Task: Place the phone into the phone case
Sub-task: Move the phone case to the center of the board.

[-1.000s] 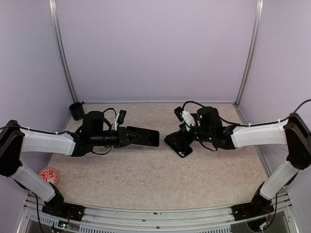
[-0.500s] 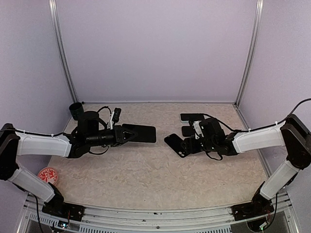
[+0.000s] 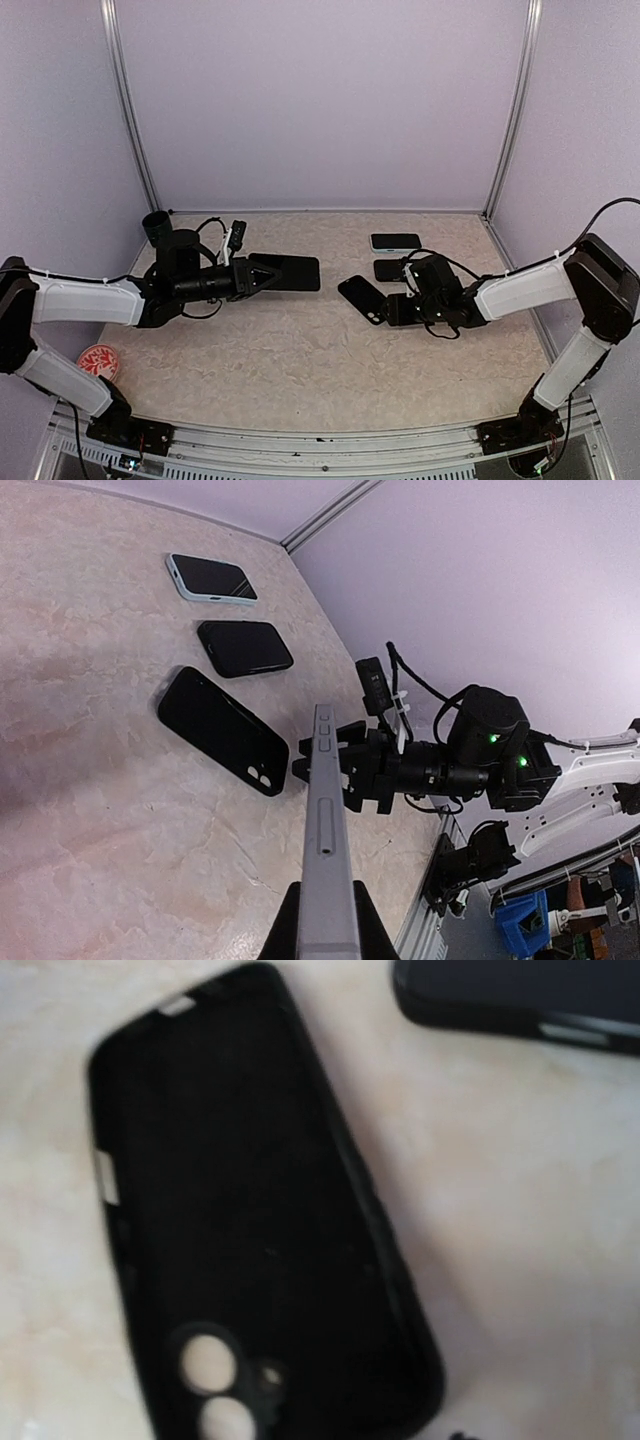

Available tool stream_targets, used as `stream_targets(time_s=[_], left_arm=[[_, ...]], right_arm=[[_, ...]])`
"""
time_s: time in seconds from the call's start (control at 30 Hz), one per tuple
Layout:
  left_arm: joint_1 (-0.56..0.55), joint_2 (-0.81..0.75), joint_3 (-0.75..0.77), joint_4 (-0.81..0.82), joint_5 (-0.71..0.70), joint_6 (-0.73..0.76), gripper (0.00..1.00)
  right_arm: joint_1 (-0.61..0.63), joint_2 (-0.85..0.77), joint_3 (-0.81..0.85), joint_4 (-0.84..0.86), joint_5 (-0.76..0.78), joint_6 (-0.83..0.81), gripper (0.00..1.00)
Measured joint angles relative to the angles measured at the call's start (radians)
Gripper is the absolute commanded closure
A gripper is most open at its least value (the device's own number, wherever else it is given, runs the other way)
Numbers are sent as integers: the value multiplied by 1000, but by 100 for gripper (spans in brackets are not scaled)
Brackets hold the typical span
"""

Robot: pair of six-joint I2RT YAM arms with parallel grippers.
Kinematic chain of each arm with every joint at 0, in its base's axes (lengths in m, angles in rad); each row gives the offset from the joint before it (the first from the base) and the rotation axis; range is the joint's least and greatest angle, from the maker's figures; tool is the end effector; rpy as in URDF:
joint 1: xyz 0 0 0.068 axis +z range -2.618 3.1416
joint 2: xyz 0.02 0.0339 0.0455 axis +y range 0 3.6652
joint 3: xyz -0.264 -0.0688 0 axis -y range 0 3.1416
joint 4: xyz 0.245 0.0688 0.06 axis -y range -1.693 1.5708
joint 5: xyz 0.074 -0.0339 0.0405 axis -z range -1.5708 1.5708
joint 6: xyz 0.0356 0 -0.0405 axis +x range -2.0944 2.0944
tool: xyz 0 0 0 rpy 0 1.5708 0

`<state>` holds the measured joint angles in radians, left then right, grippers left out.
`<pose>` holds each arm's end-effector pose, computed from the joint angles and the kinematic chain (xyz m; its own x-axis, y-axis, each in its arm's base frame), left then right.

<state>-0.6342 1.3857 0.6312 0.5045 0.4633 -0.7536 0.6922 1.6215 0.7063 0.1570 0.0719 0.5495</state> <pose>0.2271 -0.1868 0.2227 -0.7467 -0.2106 -0.6309 0.5045 0.4387 -0.7436 0.2401 0.1958 0.1442 -0.7629 0.0442 -0.6450 -0.2322 0.9124 0.3371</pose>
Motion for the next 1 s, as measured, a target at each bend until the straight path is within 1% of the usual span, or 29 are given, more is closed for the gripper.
stream_targets(time_s=[0.33, 0.53, 0.83, 1.0], left_arm=[[1, -19, -3, 4, -2, 0, 100], [1, -20, -3, 4, -5, 0, 100], [1, -20, -5, 4, -10, -1, 100], [1, -23, -10, 4, -11, -1, 100]], right_arm=[[-36, 62, 0, 29, -19, 26, 49], [-37, 105, 27, 54, -26, 26, 59], [-37, 148, 58, 76, -23, 4, 86], [-39, 161, 91, 63, -23, -37, 91]])
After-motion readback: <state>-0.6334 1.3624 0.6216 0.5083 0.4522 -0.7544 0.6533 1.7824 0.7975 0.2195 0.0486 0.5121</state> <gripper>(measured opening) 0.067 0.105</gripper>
